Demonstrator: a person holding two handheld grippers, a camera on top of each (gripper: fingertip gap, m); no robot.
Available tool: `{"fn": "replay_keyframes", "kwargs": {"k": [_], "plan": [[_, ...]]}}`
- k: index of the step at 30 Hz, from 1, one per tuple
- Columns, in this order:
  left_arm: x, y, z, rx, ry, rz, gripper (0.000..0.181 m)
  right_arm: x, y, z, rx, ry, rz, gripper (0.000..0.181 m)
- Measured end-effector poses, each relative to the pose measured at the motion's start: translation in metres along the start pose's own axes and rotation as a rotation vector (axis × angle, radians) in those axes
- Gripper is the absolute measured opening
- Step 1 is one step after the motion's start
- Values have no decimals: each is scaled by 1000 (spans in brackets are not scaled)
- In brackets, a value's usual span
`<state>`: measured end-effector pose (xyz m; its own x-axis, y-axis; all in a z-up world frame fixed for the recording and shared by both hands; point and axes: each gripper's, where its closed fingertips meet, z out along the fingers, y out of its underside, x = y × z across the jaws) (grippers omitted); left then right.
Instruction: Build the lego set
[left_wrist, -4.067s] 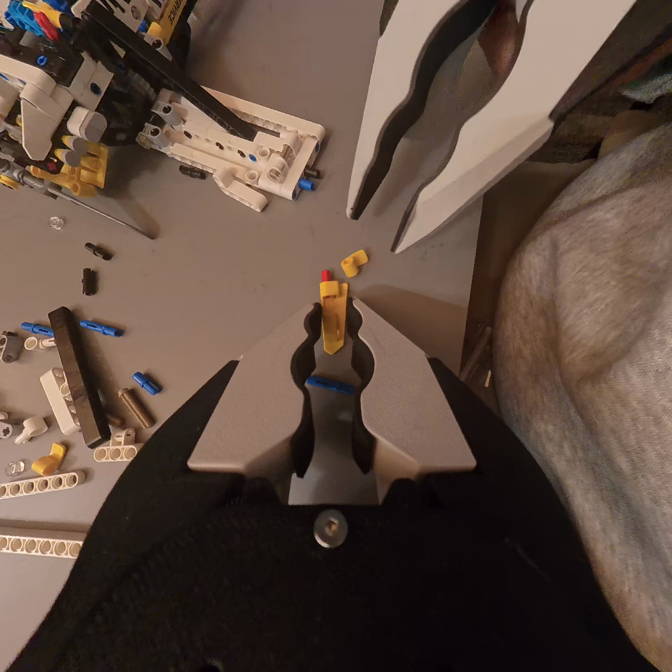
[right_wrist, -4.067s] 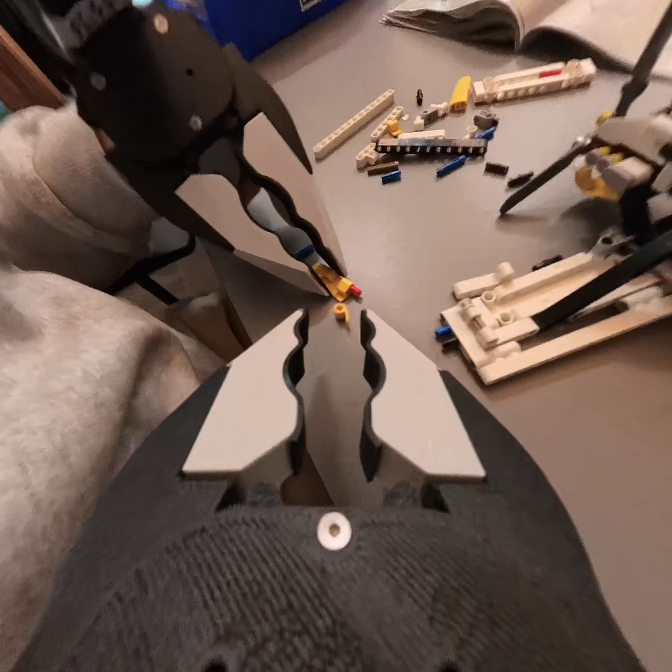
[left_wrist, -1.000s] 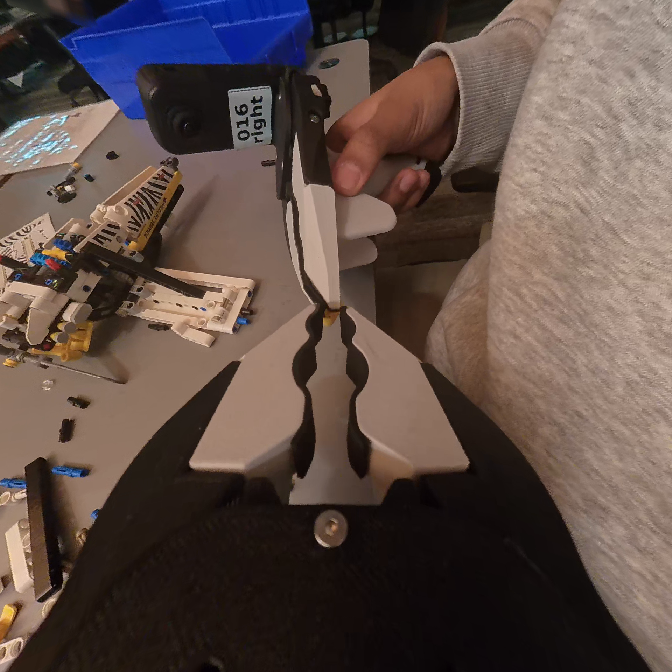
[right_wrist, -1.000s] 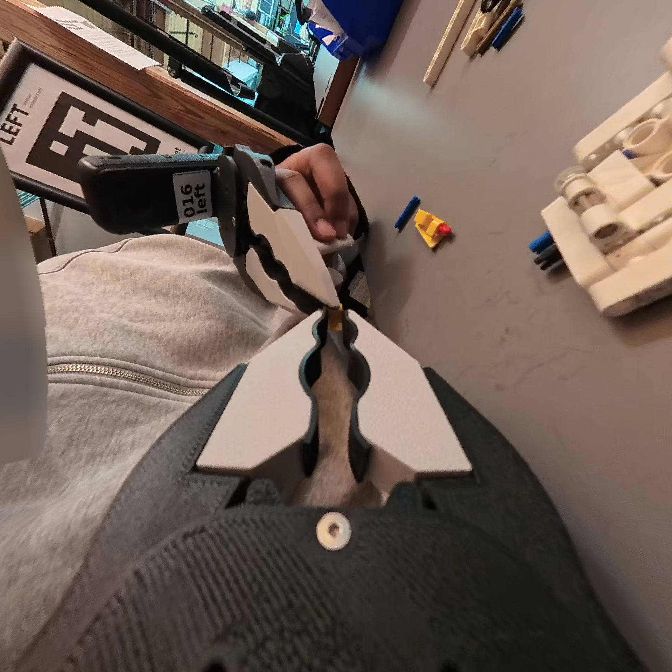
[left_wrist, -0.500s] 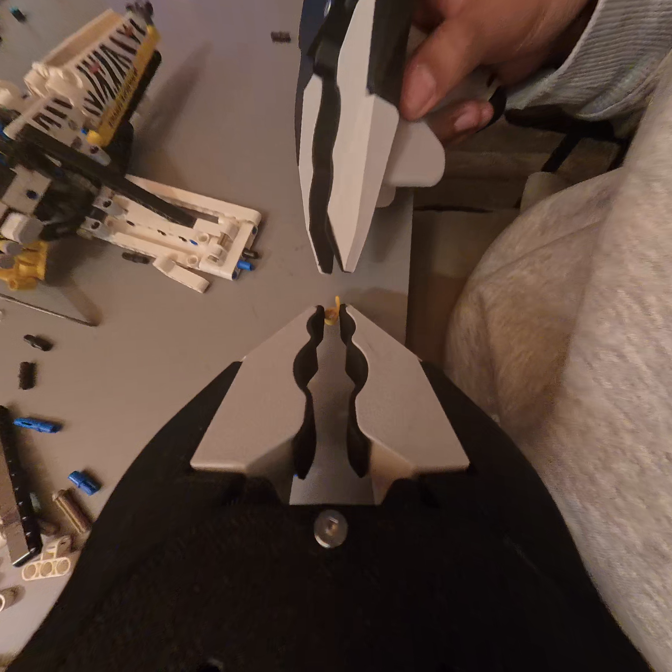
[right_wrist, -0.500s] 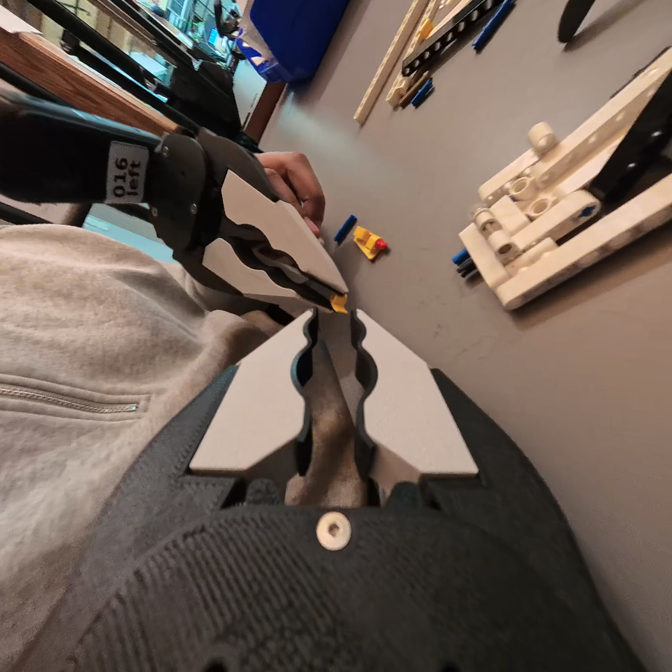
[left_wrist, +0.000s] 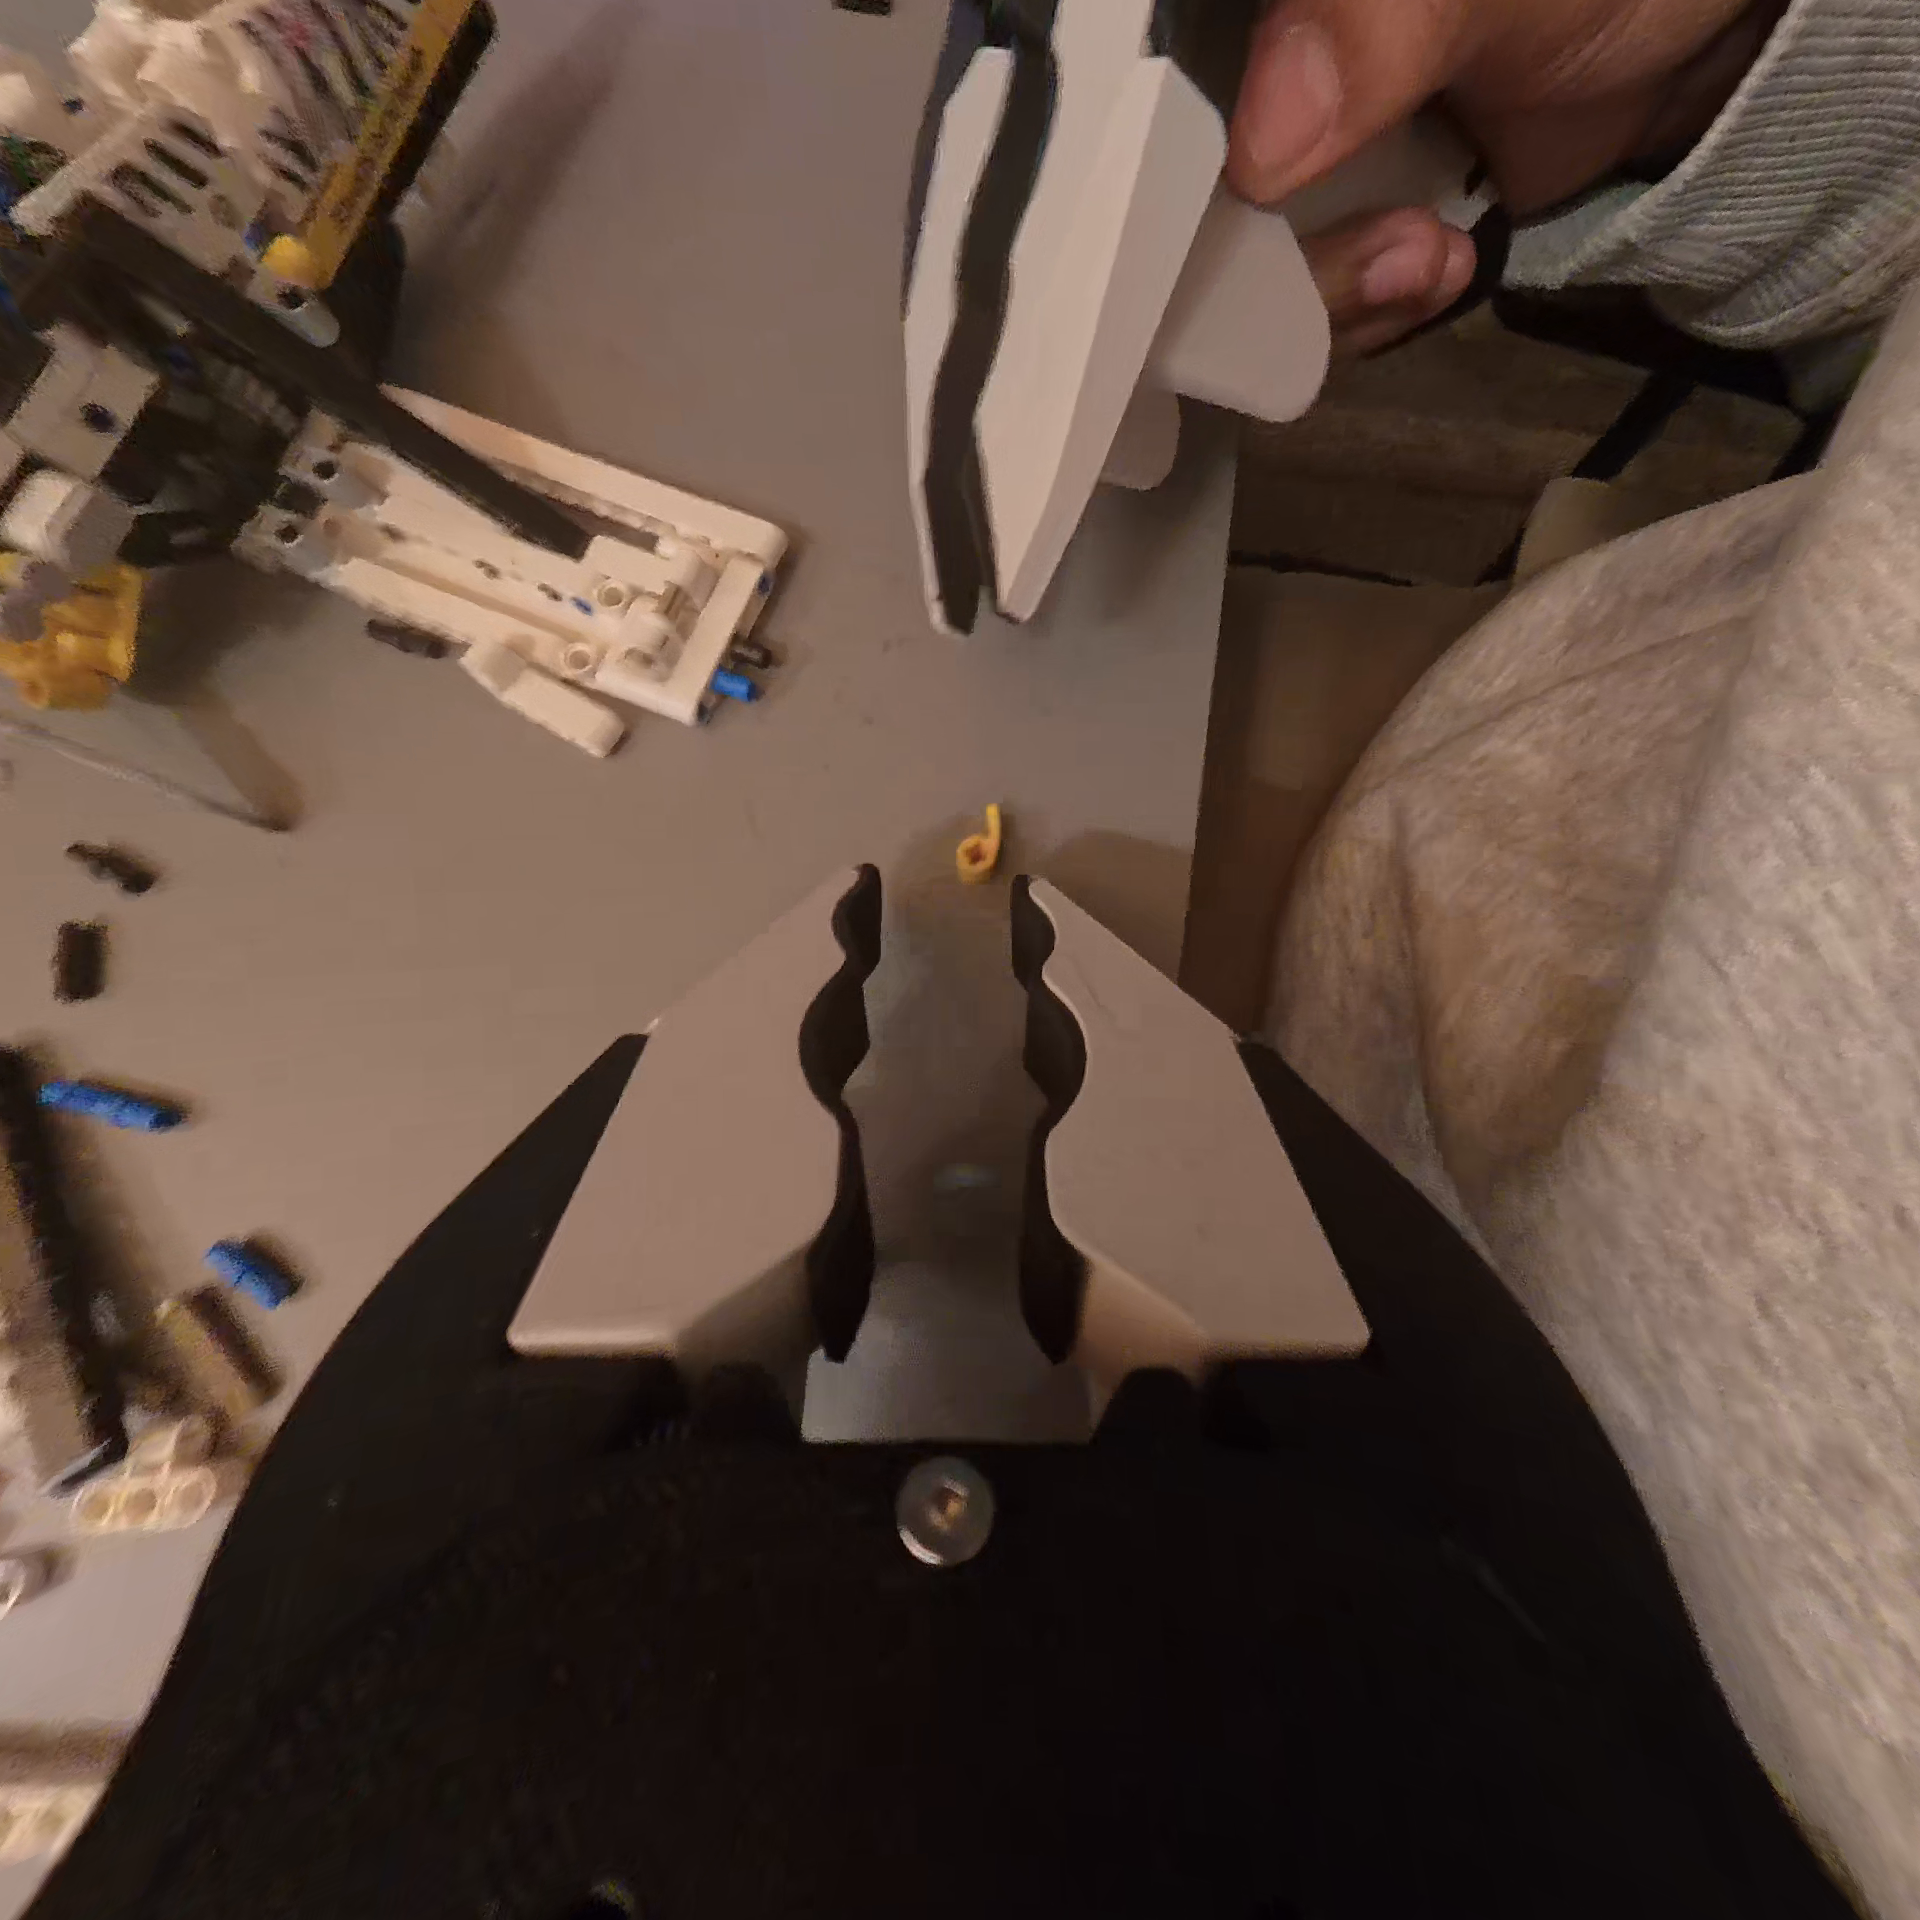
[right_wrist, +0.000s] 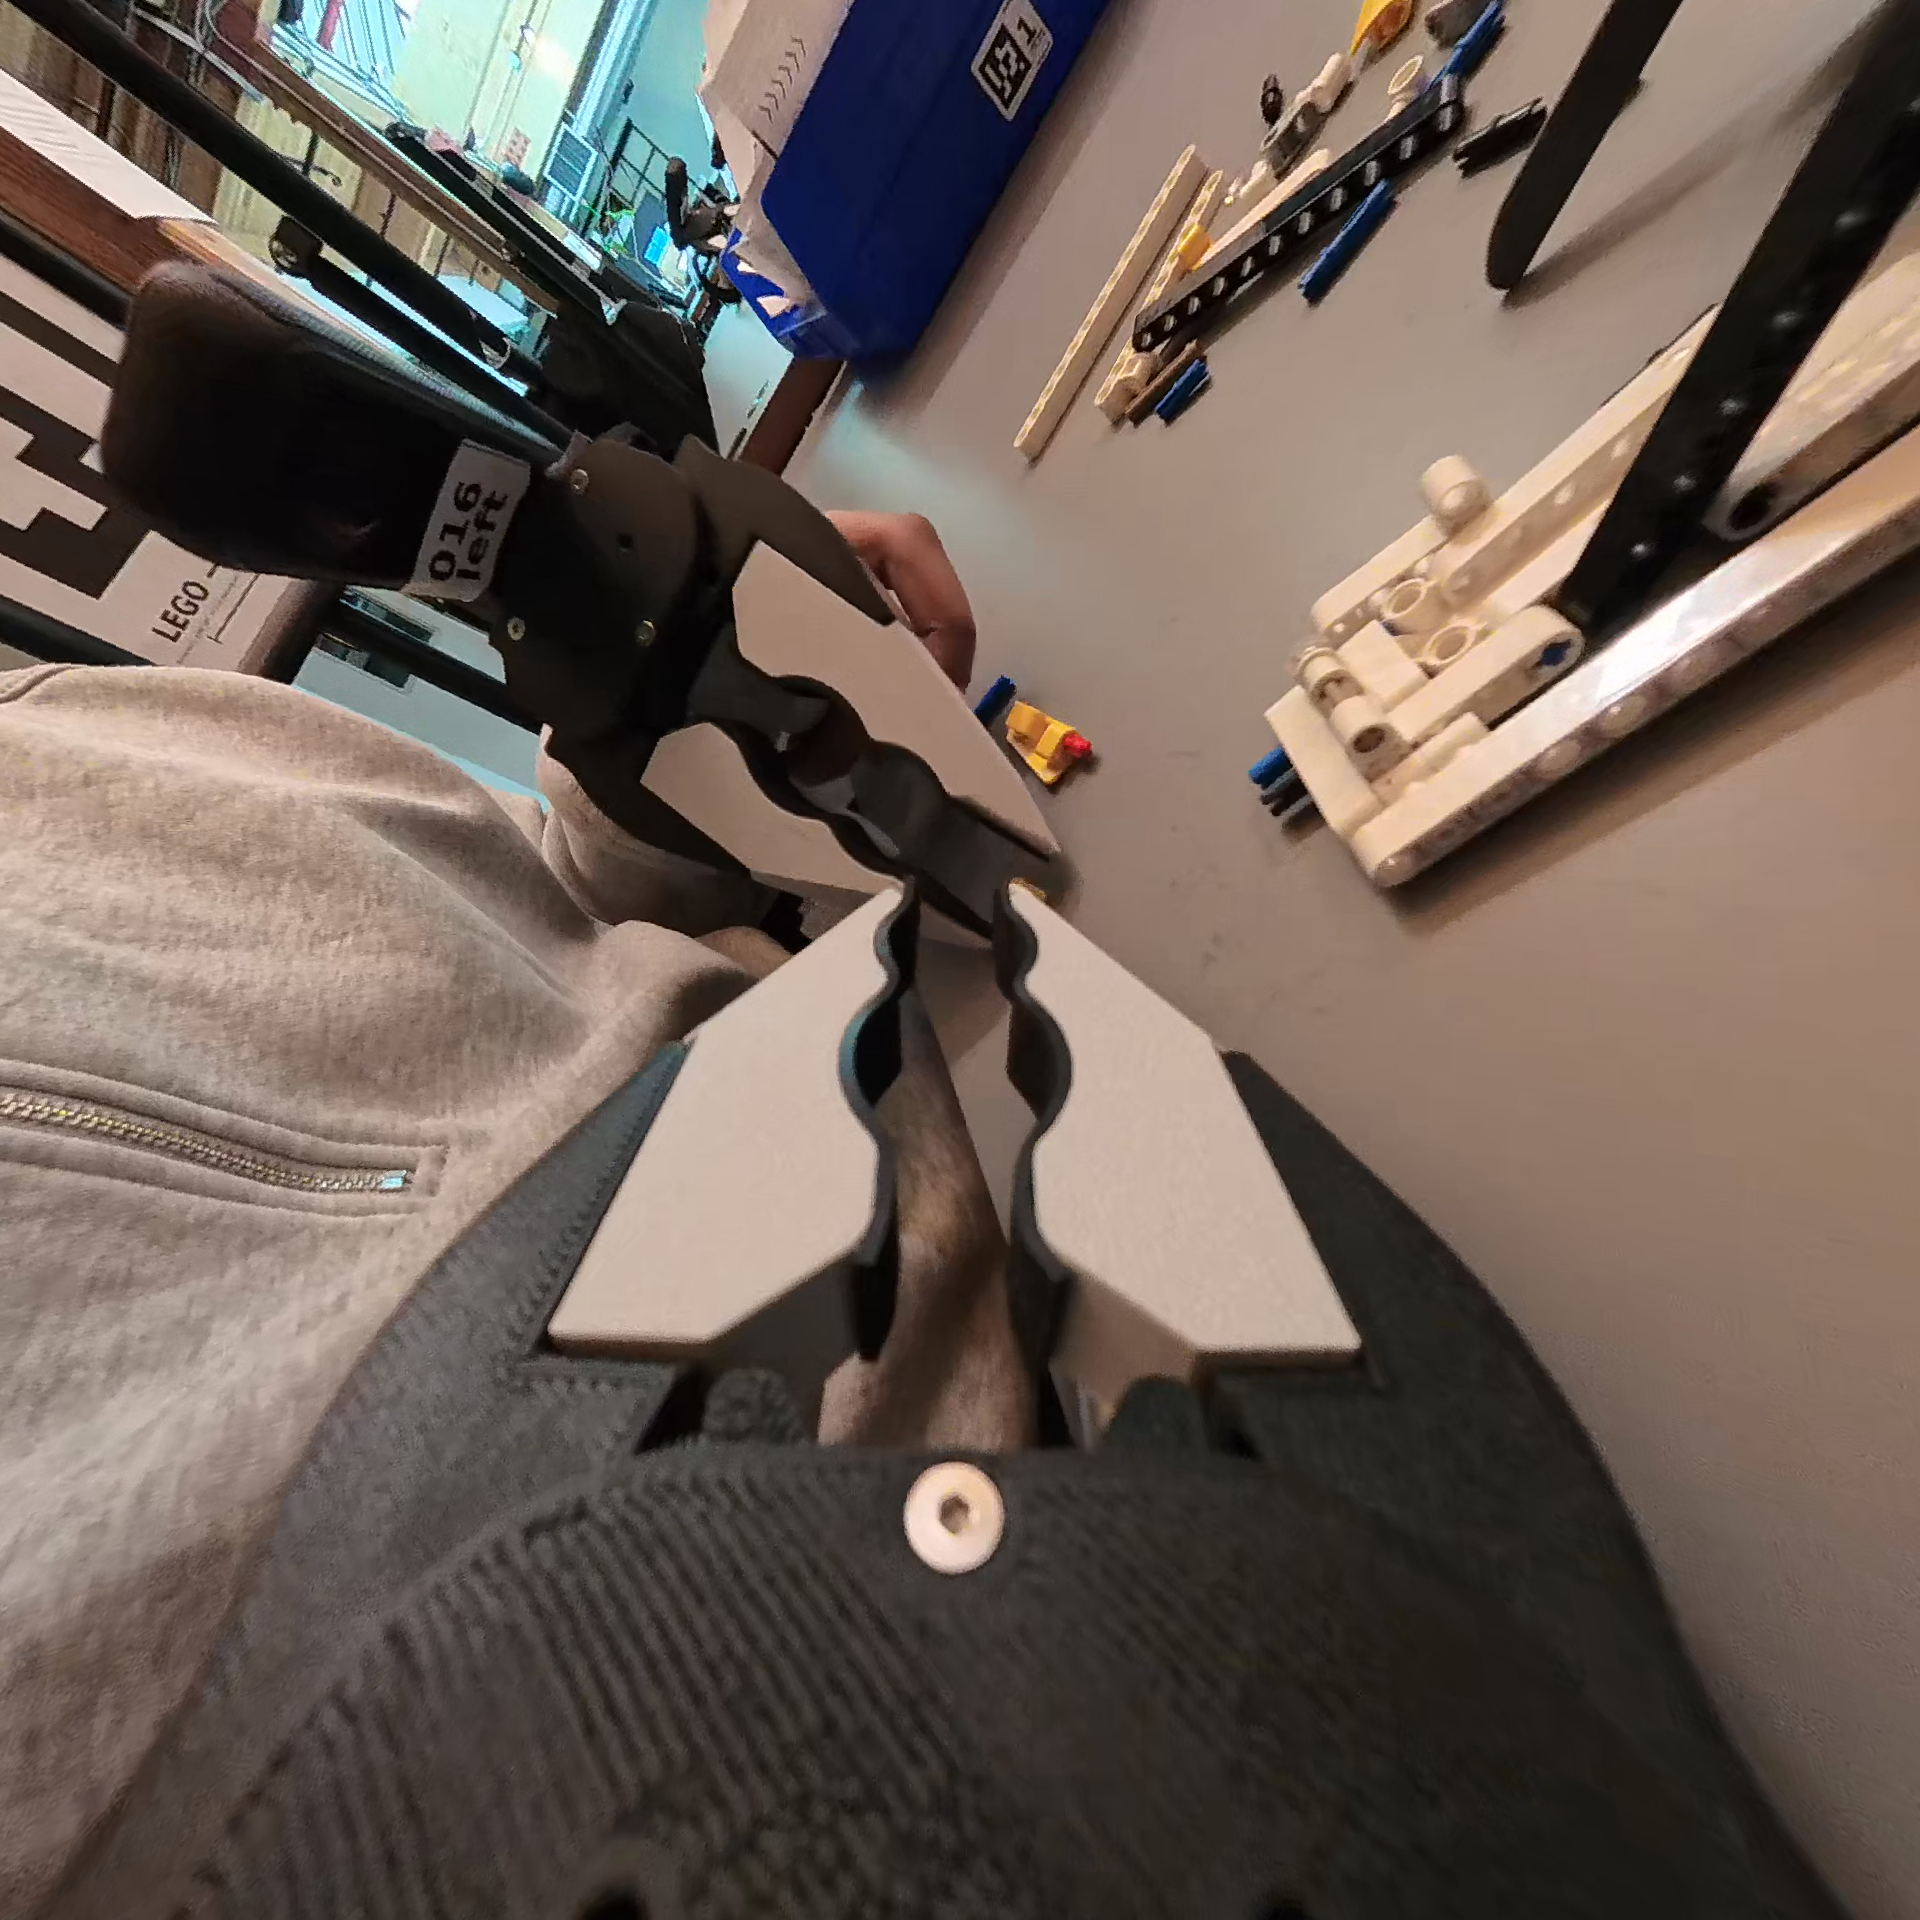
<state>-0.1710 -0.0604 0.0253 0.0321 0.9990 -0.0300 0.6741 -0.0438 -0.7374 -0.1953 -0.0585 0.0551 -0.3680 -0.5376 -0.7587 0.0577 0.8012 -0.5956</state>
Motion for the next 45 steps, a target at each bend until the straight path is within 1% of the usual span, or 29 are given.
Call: {"fn": "replay_keyframes", "kwargs": {"k": [4, 6, 10, 11, 13, 17, 19, 21, 23, 24, 25, 26, 27, 31, 33, 36, 38, 39, 40, 41, 42, 44, 45], "plan": [[-27, 9, -22, 0, -149, -47, 24, 0, -1, -2, 16, -4, -6, 11], [-36, 18, -26, -30, -181, -62, 28, 0, -3, -3, 29, -6, -9, 10], [-34, 23, -17, -52, -142, -69, 29, -2, -5, -3, 48, -17, -10, 10], [-31, 24, -13, -63, -125, -65, 26, -3, -6, -3, 52, -21, -12, 10], [-25, 21, -9, -68, -88, -63, 13, -4, -7, -2, 54, -15, -25, 9], [-25, 17, -6, -76, -78, -85, 12, -6, -6, -1, 60, 17, -63, 10], [-29, 14, -9, -54, -93, -121, 11, -8, -6, -1, 71, 25, -85, 10], [-32, 5, -14, 5, -89, -193, 11, -14, -8, 0, 89, 25, -126, 11], [-32, -9, -21, 103, -39, -319, 11, -22, -10, 4, 110, 30, -216, 16], [-32, -16, -26, 157, 2, -399, 11, -23, -13, 6, 124, 63, -287, 25], [-31, -22, -30, 205, 49, -472, 11, -24, -16, 8, 144, 115, -381, 35], [-30, -26, -33, 241, 92, -525, 11, -24, -20, 10, 165, 176, -495, 40], [-28, -27, -36, 259, 124, -556, 11, -26, -22, 11, 176, 243, -618, 40], [-12, -27, -37, 240, 167, -527, 11, -31, -30, 10, 140, 544, -1100, 40], [-1, -30, -37, 231, 199, -502, 11, -33, -26, 15, 53, 598, -1283, 35], [10, -32, -36, 210, 218, -472, 11, -26, -14, 23, -104, 613, -1404, 35], [14, -34, -36, 207, 219, -458, 11, -24, -10, 26, -161, 629, -1472, 33], [15, -35, -36, 209, 215, -457, 11, -25, -9, 27, -176, 636, -1510, 29], [14, -35, -36, 213, 205, -456, 11, -27, -8, 27, -183, 641, -1547, 23], [14, -36, -38, 223, 205, -455, 11, -29, -7, 28, -186, 643, -1580, 13], [14, -38, -39, 240, 209, -457, 12, -30, -7, 29, -191, 652, -1608, 9], [13, -46, -45, 307, 216, -464, 36, -30, -8, 28, -177, 680, -1641, 7], [12, -49, -49, 346, 216, -466, 43, -31, -9, 27, -156, 683, -1630, 7]]}}
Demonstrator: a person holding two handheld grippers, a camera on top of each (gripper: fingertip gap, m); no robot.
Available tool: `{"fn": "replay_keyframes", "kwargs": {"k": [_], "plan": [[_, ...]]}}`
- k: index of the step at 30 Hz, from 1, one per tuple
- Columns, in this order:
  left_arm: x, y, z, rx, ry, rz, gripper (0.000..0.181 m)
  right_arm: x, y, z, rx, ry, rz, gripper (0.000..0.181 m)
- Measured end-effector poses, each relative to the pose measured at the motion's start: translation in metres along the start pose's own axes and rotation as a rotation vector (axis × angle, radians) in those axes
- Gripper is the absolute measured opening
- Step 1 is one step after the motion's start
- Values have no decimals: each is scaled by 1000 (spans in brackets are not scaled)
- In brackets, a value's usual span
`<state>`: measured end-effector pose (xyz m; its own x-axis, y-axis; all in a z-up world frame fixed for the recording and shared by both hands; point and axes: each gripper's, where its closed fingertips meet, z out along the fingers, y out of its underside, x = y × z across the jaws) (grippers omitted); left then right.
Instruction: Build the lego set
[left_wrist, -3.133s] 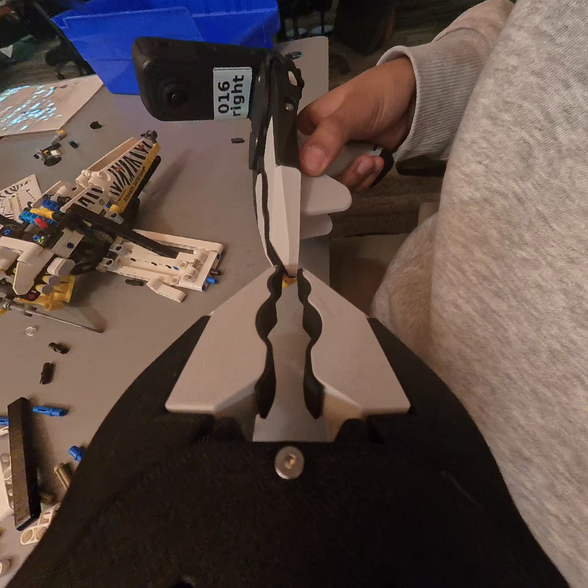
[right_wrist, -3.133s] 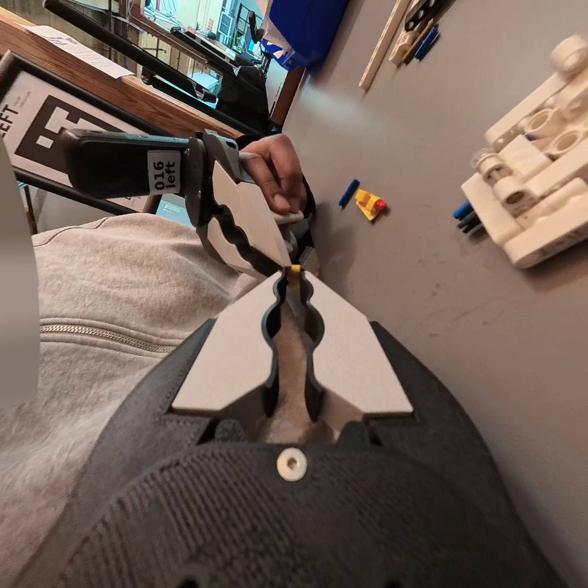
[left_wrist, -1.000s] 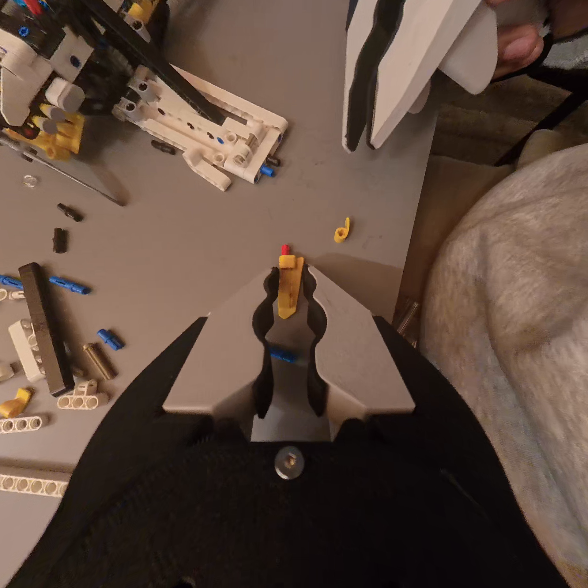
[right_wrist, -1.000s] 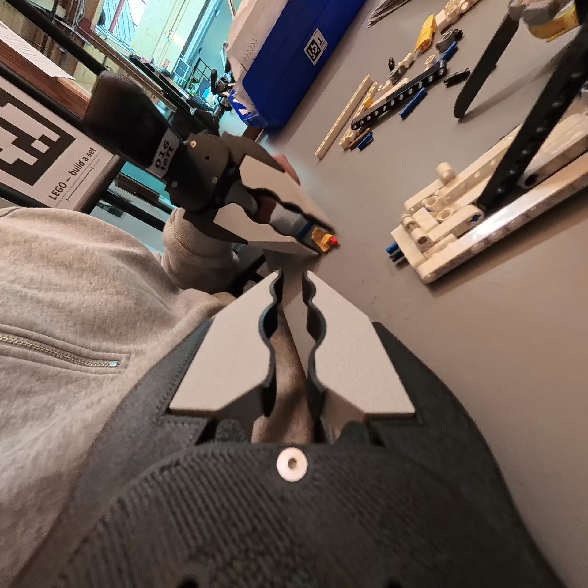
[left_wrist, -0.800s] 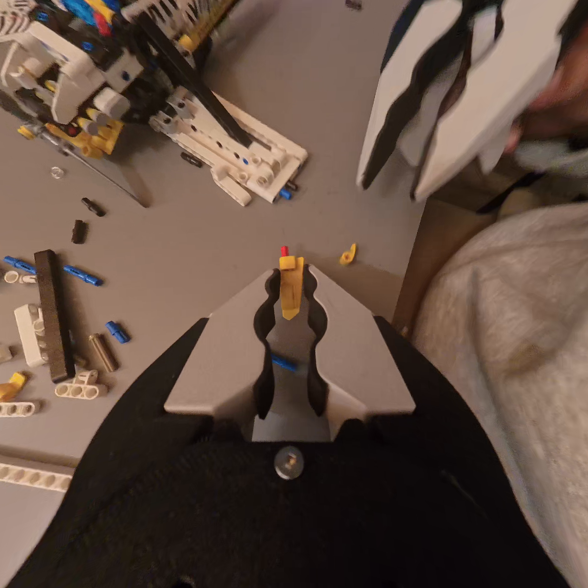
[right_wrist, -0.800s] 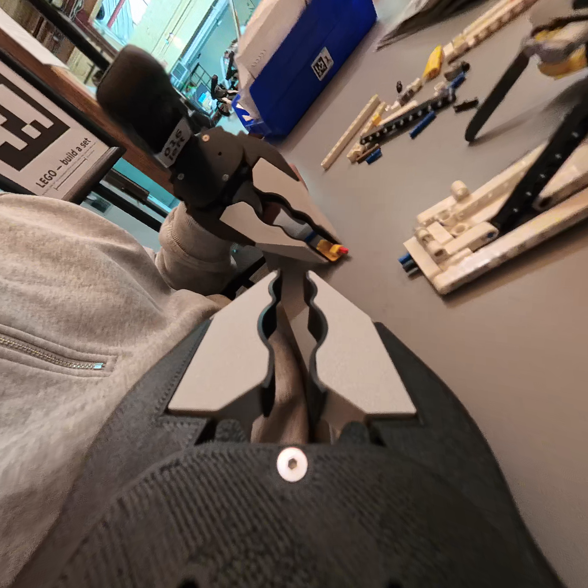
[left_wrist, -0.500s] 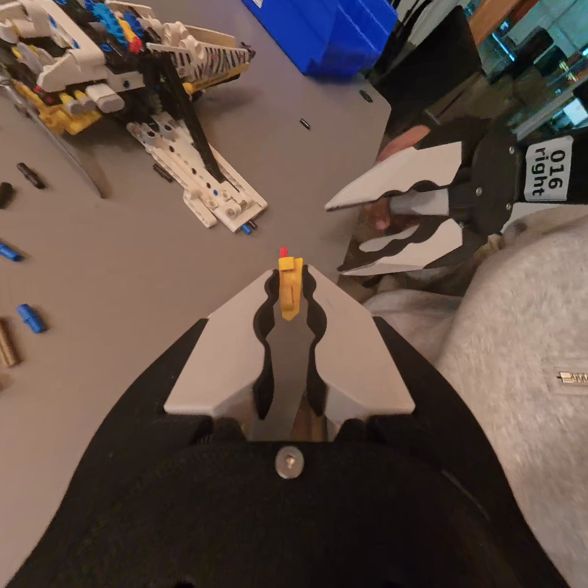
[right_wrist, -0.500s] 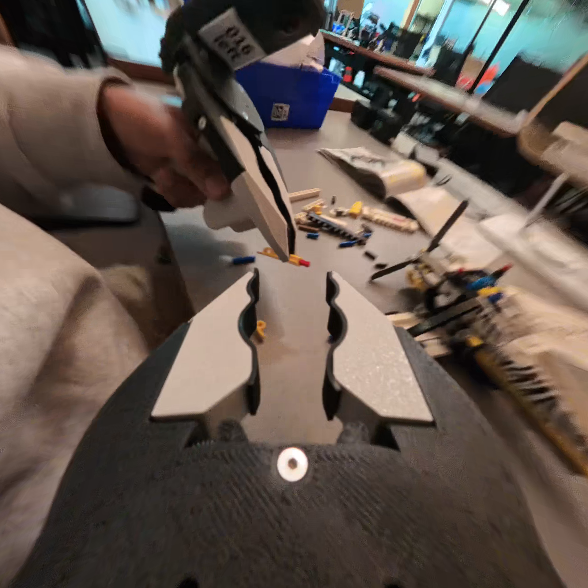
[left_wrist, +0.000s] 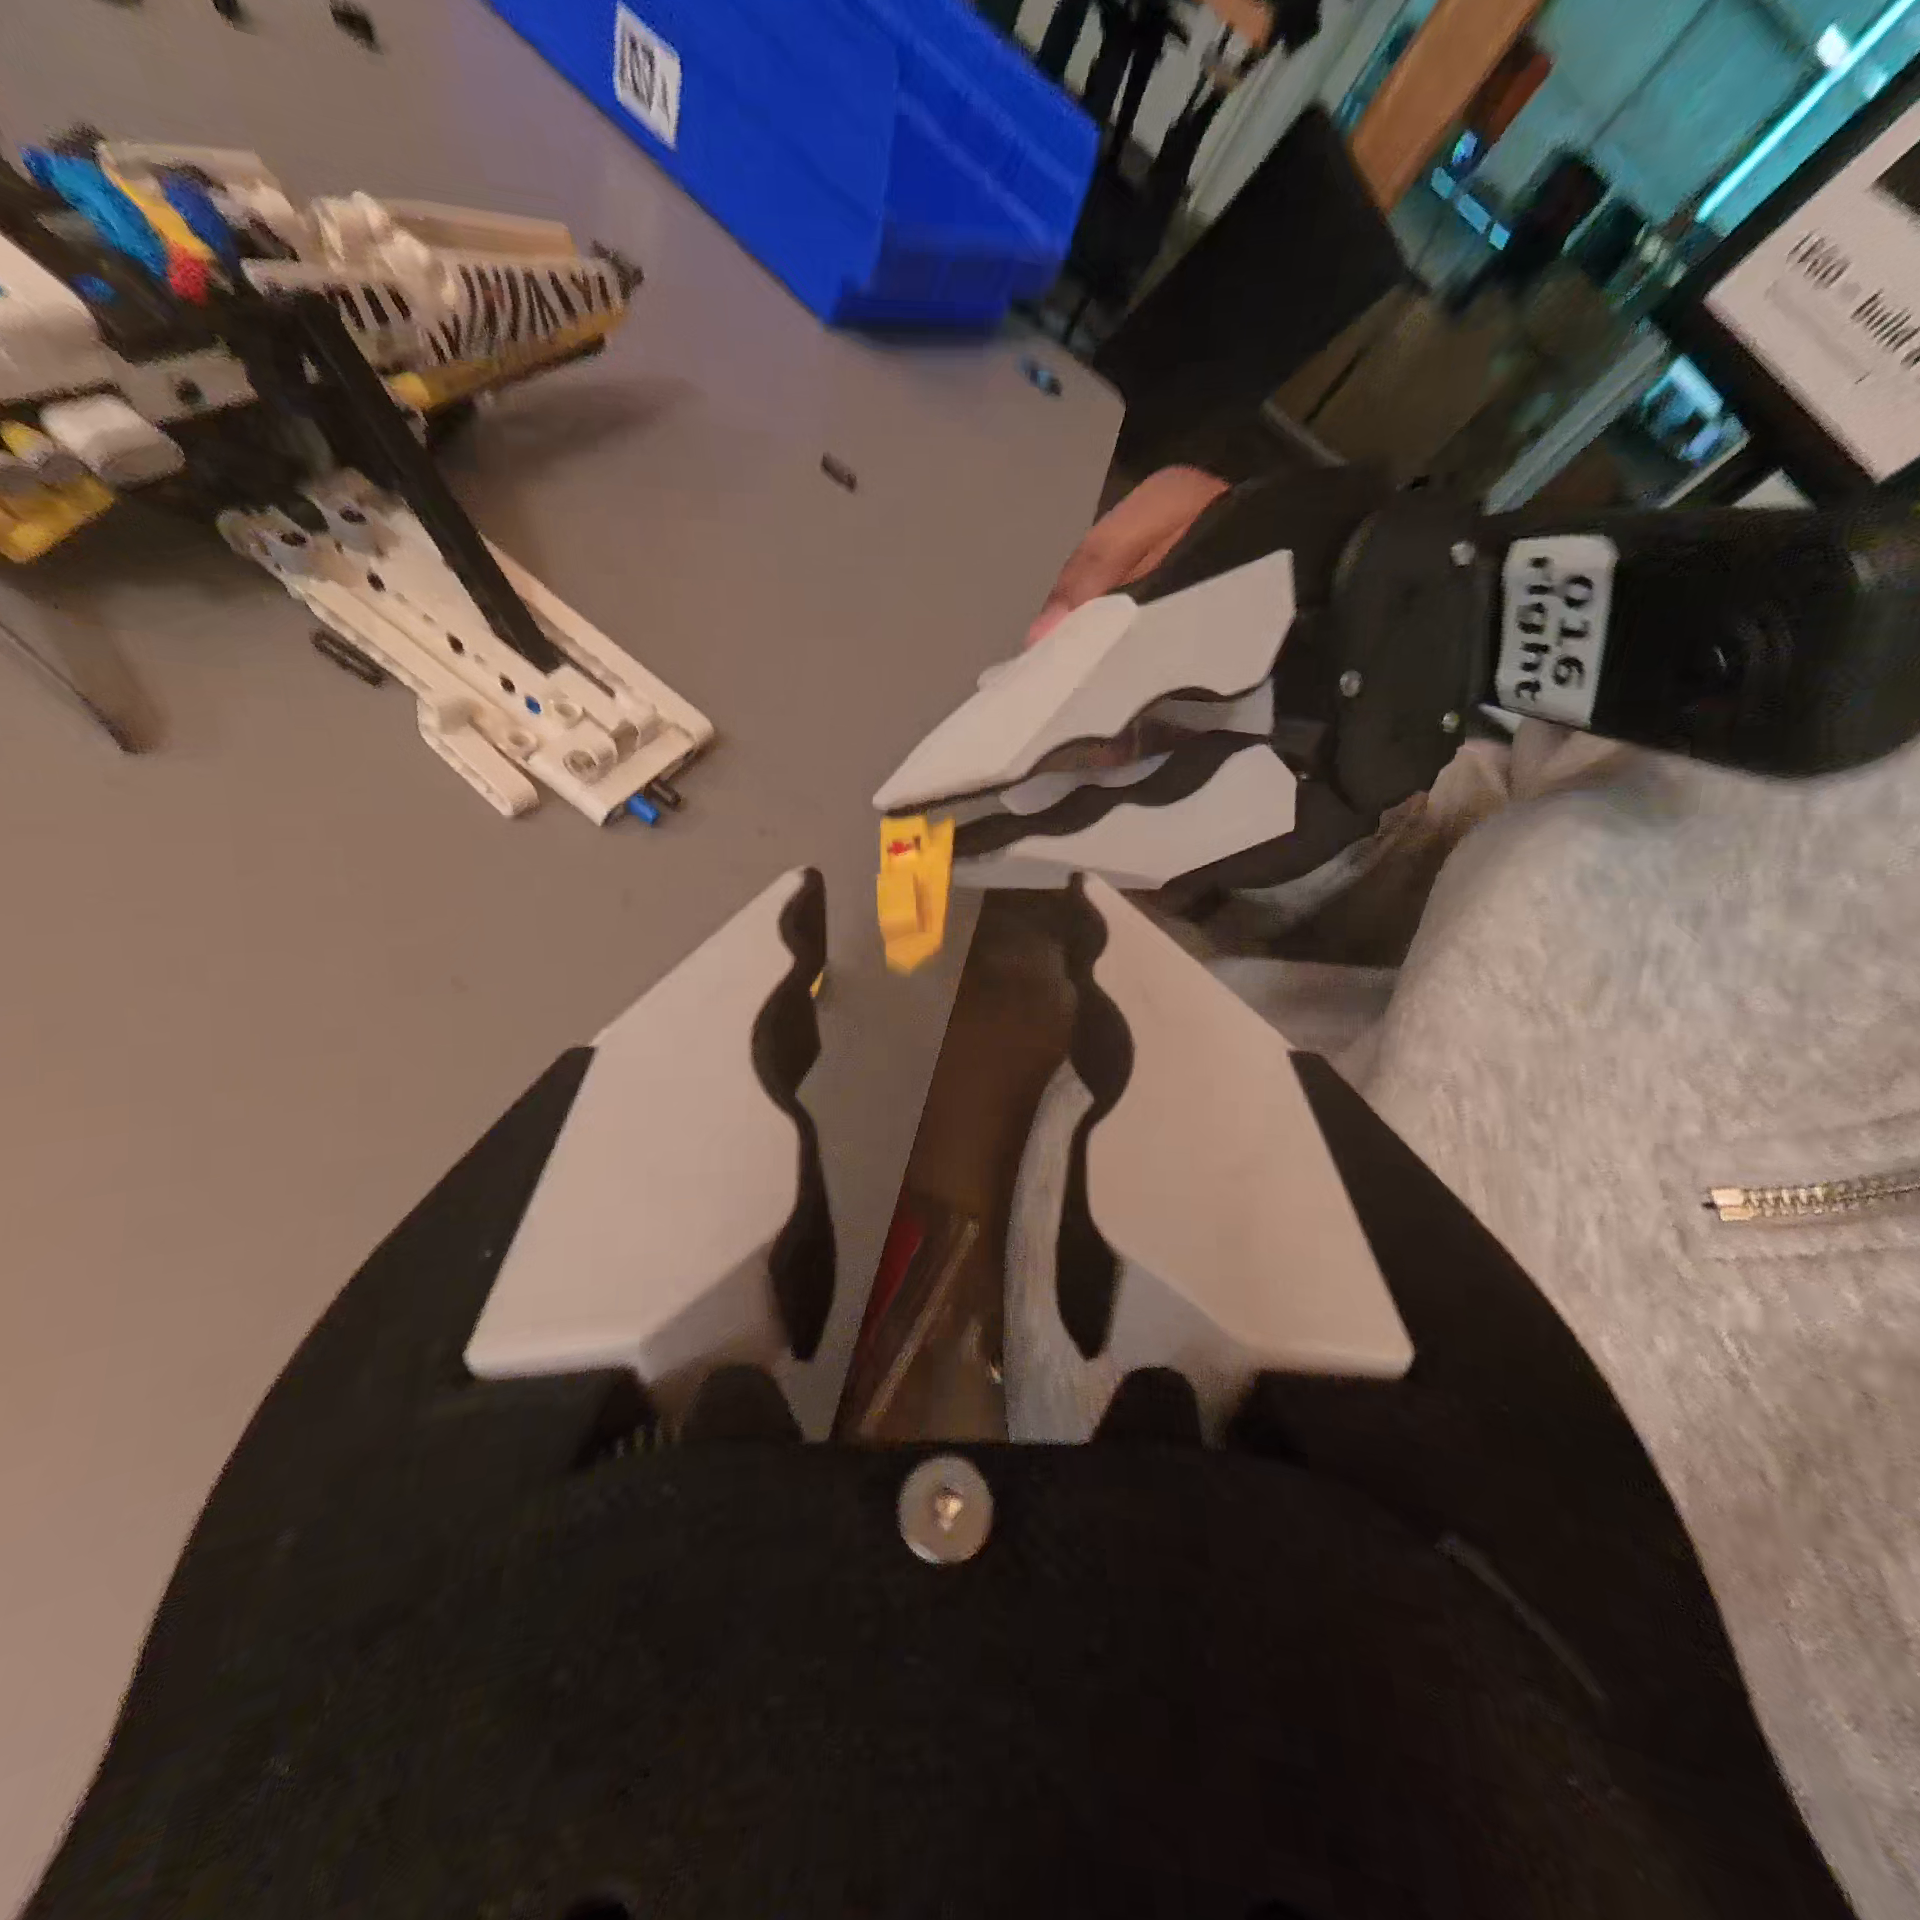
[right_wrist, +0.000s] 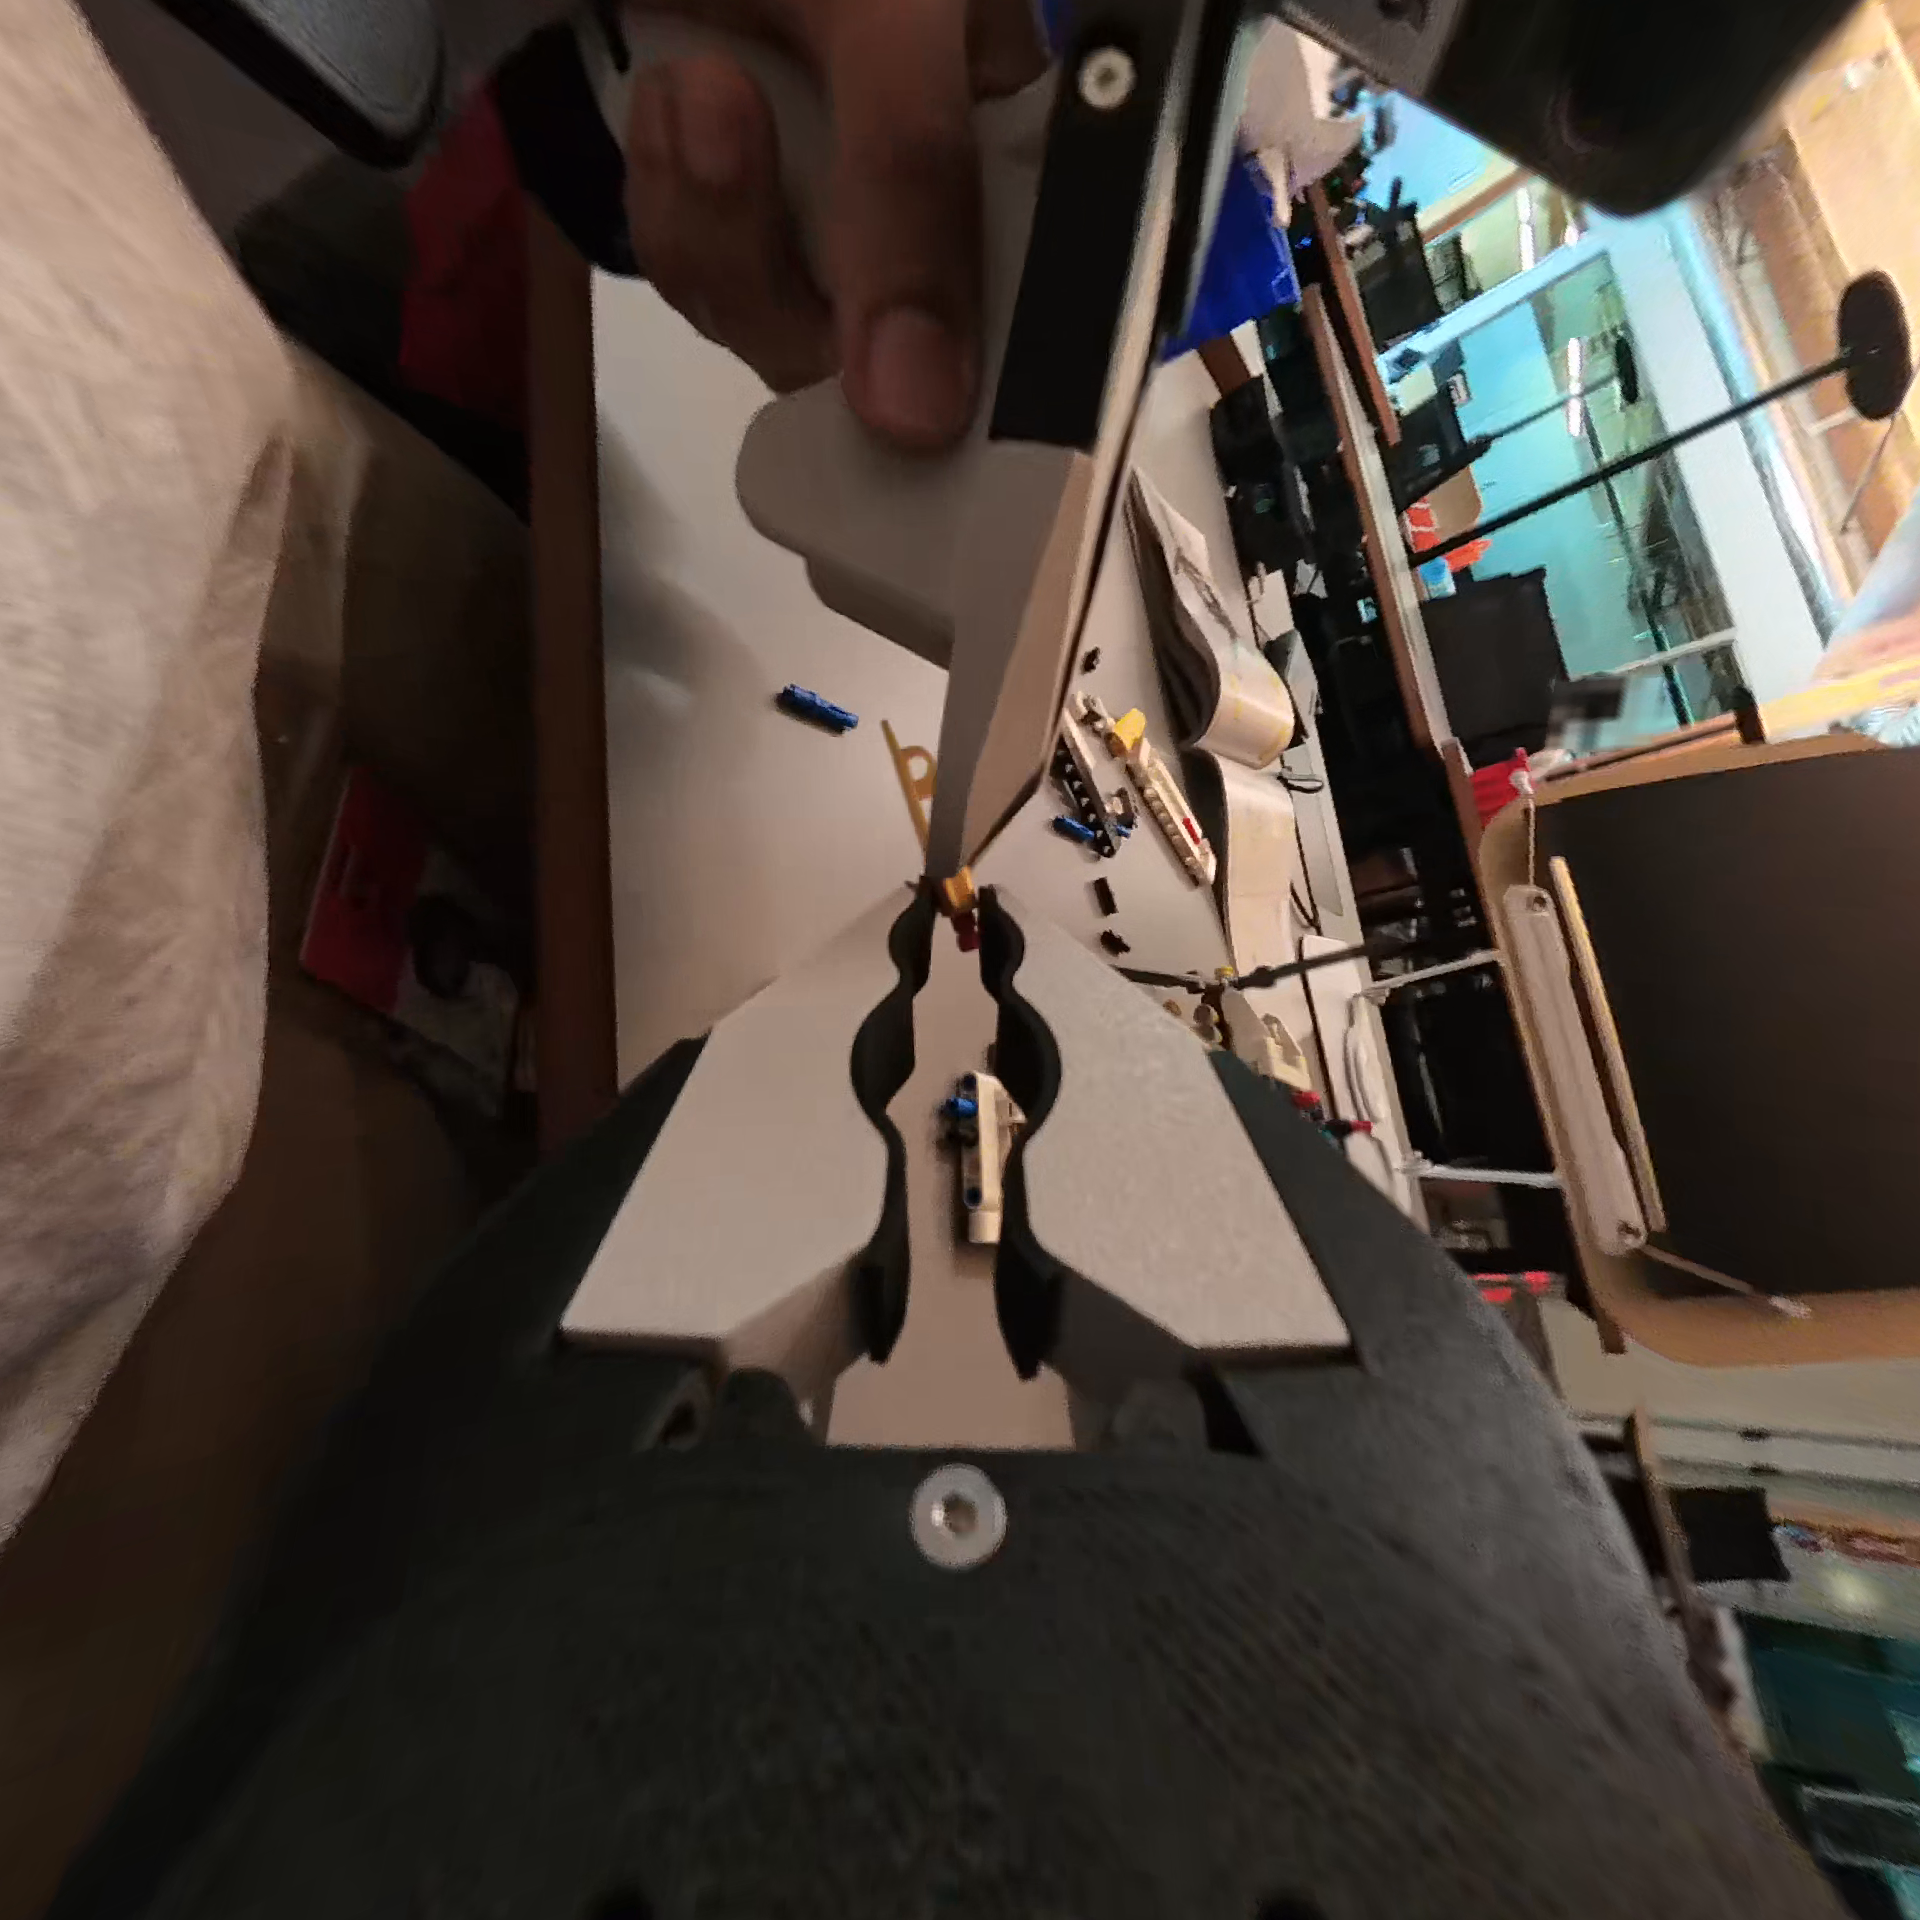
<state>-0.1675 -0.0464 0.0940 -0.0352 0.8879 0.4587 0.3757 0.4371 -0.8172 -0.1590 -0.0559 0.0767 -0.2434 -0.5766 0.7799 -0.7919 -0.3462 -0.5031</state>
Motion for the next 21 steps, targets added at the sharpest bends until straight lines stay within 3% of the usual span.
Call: {"fn": "replay_keyframes", "kwargs": {"k": [2, 5, 9, 12, 14, 21], "plan": [[-4, -11, -5, 98, -26, 12, 59, 8, 4, -2, -3, 29, 110, 6], [4, -24, -7, 242, -7, 28, 56, 26, 4, -10, 95, 41, 475, 7], [23, -38, -10, 392, 93, 10, 10, 46, -27, -27, 473, -131, 1147, 6], [23, -39, -12, 424, 114, -44, 5, 51, -35, -28, 630, -269, 1454, 5], [24, -37, -13, 432, 142, -77, 5, 53, -36, -30, 699, -302, 1534, 5], [27, -45, -32, 581, 267, -204, 12, 50, -39, -34, 732, -383, 1607, 5]]}}
